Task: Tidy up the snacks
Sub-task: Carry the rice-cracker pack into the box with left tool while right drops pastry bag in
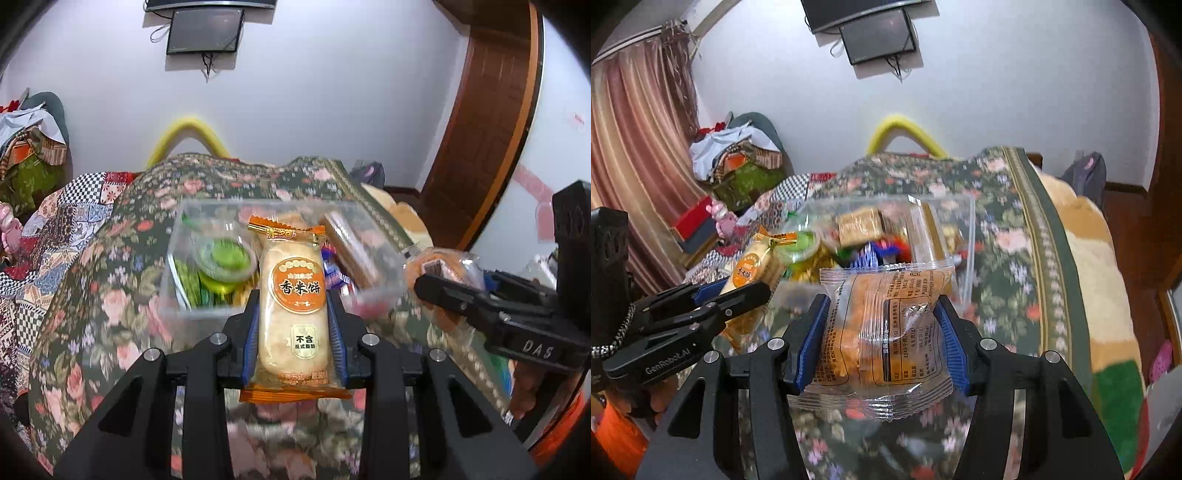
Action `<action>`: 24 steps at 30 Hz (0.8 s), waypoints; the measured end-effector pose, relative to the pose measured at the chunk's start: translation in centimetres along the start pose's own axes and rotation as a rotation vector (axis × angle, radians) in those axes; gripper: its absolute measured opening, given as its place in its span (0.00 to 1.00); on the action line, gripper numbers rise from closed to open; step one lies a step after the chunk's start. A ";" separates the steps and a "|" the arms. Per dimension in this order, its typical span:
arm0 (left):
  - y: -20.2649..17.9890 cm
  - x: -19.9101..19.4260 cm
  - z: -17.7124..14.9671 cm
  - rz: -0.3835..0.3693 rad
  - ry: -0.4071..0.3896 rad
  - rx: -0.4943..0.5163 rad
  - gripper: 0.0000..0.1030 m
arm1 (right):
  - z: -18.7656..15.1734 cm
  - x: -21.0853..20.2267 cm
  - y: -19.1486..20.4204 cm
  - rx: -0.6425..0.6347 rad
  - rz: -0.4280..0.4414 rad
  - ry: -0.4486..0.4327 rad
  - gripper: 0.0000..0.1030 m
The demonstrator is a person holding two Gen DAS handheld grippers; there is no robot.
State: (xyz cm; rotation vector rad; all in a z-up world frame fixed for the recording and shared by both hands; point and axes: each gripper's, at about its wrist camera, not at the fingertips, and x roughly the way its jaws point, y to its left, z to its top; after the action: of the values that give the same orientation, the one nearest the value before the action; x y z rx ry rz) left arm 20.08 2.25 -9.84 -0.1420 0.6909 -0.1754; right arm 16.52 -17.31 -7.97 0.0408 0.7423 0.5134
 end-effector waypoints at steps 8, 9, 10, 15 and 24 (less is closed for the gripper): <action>0.9 2.4 3.3 0.002 -0.021 -0.008 0.32 | 3.0 2.1 0.2 -0.020 -0.016 -0.046 0.52; 1.0 3.0 3.5 0.000 -0.016 -0.014 0.32 | 3.4 2.5 0.1 -0.020 -0.017 -0.046 0.52; 1.2 3.6 3.7 -0.004 -0.009 -0.021 0.32 | 3.7 3.0 0.0 -0.021 -0.021 -0.044 0.52; 1.8 6.6 4.2 -0.031 0.038 -0.030 0.32 | 4.5 5.7 -0.4 -0.032 -0.039 -0.014 0.52; 2.4 9.3 4.5 -0.037 0.096 -0.034 0.37 | 4.4 7.5 -0.8 -0.045 -0.057 0.033 0.55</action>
State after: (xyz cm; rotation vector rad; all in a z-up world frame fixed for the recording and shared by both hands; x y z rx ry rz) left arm 30.26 2.96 -12.60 -0.1793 0.7873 -0.2068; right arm 24.46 -13.91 -9.63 -0.0304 0.7615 0.4774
